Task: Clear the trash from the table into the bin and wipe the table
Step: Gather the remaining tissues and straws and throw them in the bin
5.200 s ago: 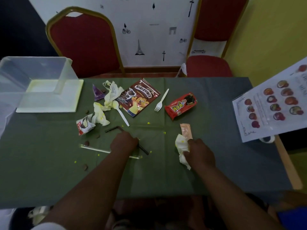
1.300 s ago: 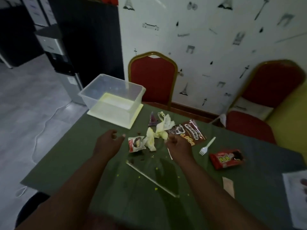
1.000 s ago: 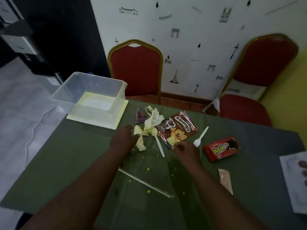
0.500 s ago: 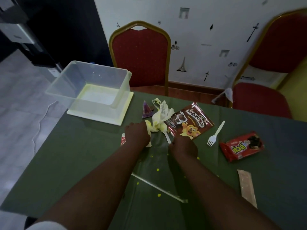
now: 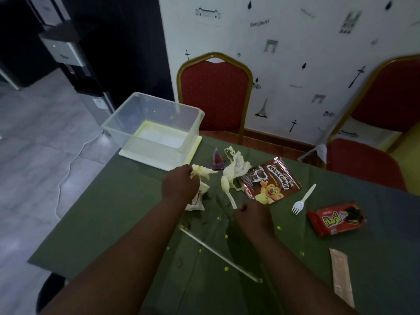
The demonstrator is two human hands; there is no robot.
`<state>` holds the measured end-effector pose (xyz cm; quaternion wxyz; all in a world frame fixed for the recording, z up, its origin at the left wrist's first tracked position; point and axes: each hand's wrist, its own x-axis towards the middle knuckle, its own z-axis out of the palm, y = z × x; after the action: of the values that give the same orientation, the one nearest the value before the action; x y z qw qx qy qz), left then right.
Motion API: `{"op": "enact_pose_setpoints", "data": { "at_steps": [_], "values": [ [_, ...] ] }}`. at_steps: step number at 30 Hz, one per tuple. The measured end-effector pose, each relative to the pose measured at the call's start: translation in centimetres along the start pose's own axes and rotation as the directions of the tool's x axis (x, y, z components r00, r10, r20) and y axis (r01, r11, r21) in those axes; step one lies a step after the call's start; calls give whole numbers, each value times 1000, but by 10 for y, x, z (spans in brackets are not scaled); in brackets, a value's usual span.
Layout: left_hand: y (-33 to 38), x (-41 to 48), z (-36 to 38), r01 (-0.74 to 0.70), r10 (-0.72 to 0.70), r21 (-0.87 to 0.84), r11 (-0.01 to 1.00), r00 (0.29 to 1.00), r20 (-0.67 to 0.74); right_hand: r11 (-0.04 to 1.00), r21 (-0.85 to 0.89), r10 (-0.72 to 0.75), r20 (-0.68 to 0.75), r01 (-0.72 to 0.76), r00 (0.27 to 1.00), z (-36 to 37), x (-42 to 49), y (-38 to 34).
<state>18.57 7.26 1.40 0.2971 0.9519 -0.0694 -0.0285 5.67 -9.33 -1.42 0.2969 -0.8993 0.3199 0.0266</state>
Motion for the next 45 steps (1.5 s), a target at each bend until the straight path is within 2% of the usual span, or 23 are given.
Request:
{"op": "enact_pose_setpoints", "data": {
  "at_steps": [7, 10, 12, 17, 18, 22, 25, 28, 30, 32, 33, 34, 37, 39, 41, 45],
  "values": [
    [-69, -40, -78, 155, -165, -79, 985, 976, -139, 951, 106, -291, -12, 291, 957, 8, -37, -72],
    [-122, -71, -120, 201, -223, -115, 973, 948, -228, 890, 156, -433, -6, 429, 901, 26, -62, -116],
    [-153, -90, -142, 232, -254, -110, 966, 923, -290, 870, 179, -473, 37, 459, 881, 43, -78, -138],
    [-260, -158, -202, 460, -475, -137, 878, 793, -381, 811, 200, -585, 246, 550, 773, 118, -133, -205],
    [-264, -161, -207, 457, -474, -143, 878, 789, -390, 811, 206, -584, 252, 547, 771, 118, -137, -209],
    [-342, -219, -234, 586, -621, -224, 778, 667, -412, 760, 254, -647, 375, 598, 664, 182, -194, -260],
    [-385, -253, -236, 668, -725, -289, 686, 593, -352, 720, 267, -681, 446, 640, 580, 223, -231, -280],
    [-434, -278, -220, 734, -804, -334, 592, 512, -302, 752, 273, -620, 602, 600, 504, 282, -260, -285],
    [-466, -289, -199, 773, -848, -349, 529, 464, -256, 783, 245, -567, 658, 571, 496, 320, -271, -282],
    [-474, -295, -185, 793, -864, -344, 502, 445, -235, 818, 218, -521, 673, 532, 525, 333, -271, -275],
    [-509, -298, -161, 807, -890, -376, 456, 401, -218, 833, 170, -473, 711, 526, 519, 383, -270, -269],
    [-516, -297, -153, 779, -874, -397, 485, 414, -256, 852, 112, -418, 734, 512, 535, 395, -268, -265],
    [-537, -291, -127, 722, -857, -479, 499, 495, -147, 865, -9, -318, 765, 502, 561, 435, -257, -254],
    [-568, -281, -104, 773, -881, -438, 459, 461, -109, 852, -86, -271, 771, 516, 576, 469, -247, -251],
    [-598, -274, -80, 811, -903, -436, 391, 429, -12, 835, -136, -247, 772, 533, 585, 498, -237, -249],
    [-627, -247, -61, 816, -895, -410, 406, 446, 1, 814, -185, -234, 763, 551, 602, 541, -225, -254]
  ]
}}
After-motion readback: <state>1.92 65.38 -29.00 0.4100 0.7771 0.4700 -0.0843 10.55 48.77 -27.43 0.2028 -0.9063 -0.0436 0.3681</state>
